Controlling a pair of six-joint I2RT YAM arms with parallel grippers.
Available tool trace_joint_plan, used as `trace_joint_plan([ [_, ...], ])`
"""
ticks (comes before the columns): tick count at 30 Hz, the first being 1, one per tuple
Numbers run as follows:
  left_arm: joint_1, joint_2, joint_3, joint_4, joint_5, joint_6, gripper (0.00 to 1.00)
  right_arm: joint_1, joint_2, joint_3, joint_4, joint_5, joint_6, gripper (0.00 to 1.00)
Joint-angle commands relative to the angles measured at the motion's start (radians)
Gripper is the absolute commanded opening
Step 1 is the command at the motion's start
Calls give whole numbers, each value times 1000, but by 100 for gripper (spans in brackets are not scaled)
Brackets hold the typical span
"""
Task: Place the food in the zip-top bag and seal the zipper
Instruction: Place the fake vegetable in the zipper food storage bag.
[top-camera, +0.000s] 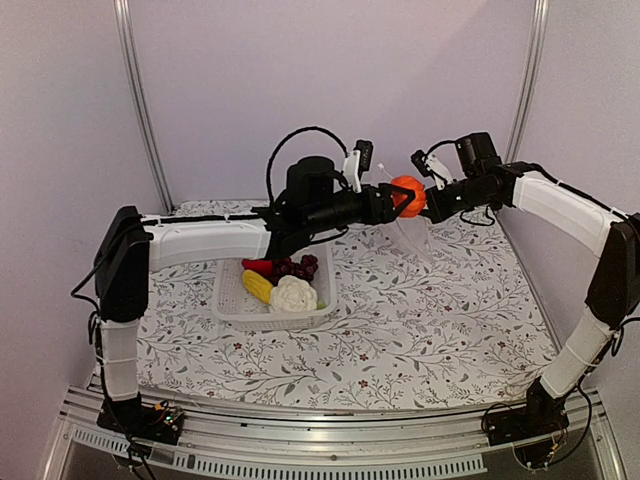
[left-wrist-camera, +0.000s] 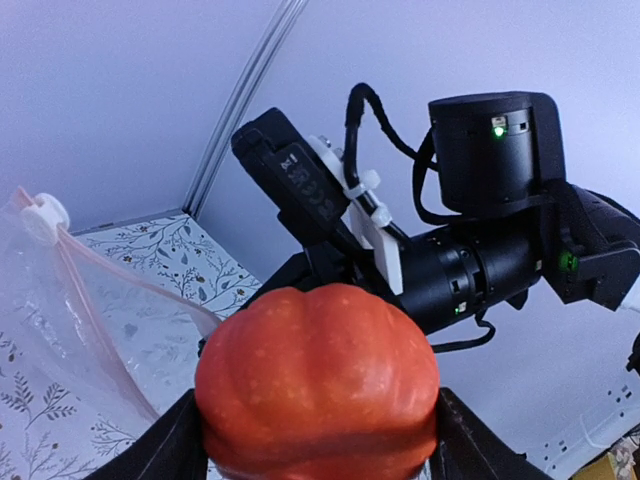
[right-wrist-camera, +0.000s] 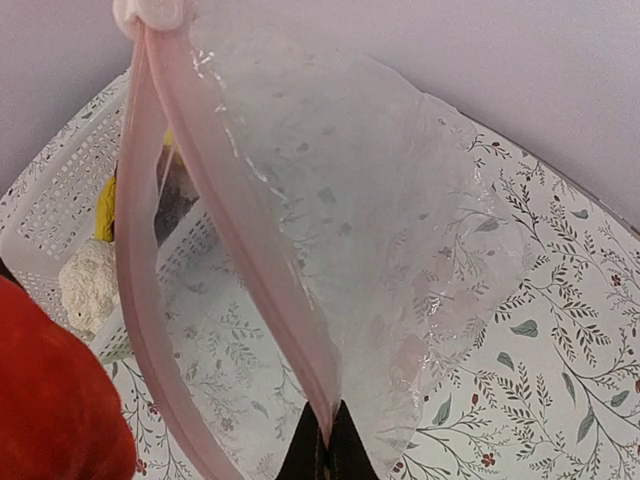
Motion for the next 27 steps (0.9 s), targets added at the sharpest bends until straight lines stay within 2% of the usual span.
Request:
trace_joint_plan([
  [1,-8,76,68,18,-76,-14,60,4,15,30,-39,-53,52,0],
  [7,-9,129,84,-20,-270,-9,60,3,-27,30,-44,-27,84,0],
  [13,-9,158,85,-44,-343,-3,60,3,-74,26,-45,-35,92,0],
  [16,-9,187,138,-92,-365,-7,61,3,-78,26,-45,-55,96,0],
  [23,-14,242,297,-228,-380,15,88,-2,-77,37,-46,-74,100,0],
  [27,-28,174,283,-206,-380,90,98,-41,-67,54,-51,-80,118,0],
])
